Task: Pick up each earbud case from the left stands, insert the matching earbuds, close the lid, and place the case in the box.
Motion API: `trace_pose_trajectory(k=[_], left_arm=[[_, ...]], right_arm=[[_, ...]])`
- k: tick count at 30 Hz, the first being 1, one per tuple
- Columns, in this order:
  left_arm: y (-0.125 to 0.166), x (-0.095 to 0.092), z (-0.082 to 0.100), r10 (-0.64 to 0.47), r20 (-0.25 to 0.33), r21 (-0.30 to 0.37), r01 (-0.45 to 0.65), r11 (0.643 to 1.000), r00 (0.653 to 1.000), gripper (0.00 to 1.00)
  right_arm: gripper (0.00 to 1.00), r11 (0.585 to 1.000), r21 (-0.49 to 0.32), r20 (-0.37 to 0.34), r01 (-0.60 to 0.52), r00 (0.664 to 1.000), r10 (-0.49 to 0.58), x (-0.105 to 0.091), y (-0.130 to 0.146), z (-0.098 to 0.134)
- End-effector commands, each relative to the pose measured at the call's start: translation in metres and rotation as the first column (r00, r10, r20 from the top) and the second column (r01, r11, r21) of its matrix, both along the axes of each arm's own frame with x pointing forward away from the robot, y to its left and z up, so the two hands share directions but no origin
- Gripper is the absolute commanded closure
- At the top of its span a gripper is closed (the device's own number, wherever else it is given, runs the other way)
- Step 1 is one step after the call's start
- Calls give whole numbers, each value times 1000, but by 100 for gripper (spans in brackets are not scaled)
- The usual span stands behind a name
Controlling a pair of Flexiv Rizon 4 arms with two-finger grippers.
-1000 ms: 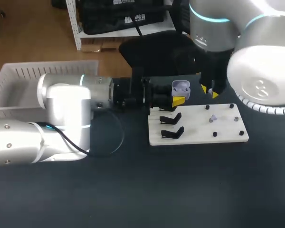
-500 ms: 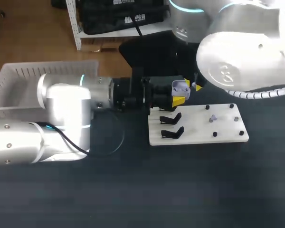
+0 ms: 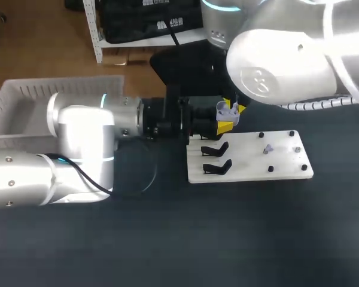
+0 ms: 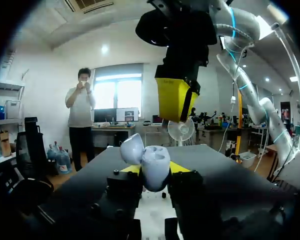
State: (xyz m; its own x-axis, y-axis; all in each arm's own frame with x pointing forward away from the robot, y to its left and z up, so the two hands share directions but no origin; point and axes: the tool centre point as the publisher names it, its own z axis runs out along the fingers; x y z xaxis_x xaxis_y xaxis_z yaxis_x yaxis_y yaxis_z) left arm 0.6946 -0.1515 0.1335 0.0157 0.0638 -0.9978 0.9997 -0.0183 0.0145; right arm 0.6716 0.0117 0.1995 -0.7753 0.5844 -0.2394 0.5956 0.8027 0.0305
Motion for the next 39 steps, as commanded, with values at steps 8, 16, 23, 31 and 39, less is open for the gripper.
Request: trace_pose_trajectory(k=[8, 16, 23, 31, 39], left_arm=[[0, -1, -1, 6, 4, -4, -6, 1000, 1000, 100], [0, -1, -1, 6, 4, -4, -6, 1000, 1000, 100], [0, -1, -1, 6, 4, -4, -6, 1000, 1000, 100], [0, -1, -1, 6, 4, -4, -6, 1000, 1000, 100], [0, -1, -1, 6, 4, -4, -6, 1000, 1000, 100]], right_arm=[[100, 999, -33, -45, 6, 999, -8, 9, 6, -3], [100, 999, -43, -72, 5, 997, -8, 12, 6, -8], [100, 999, -50, -82, 5, 997, -9, 14, 4, -9], [100, 999, -52, -88, 14, 996, -19, 11, 0, -12], [100, 998, -51, -93, 27, 995, -32, 9, -3, -16]])
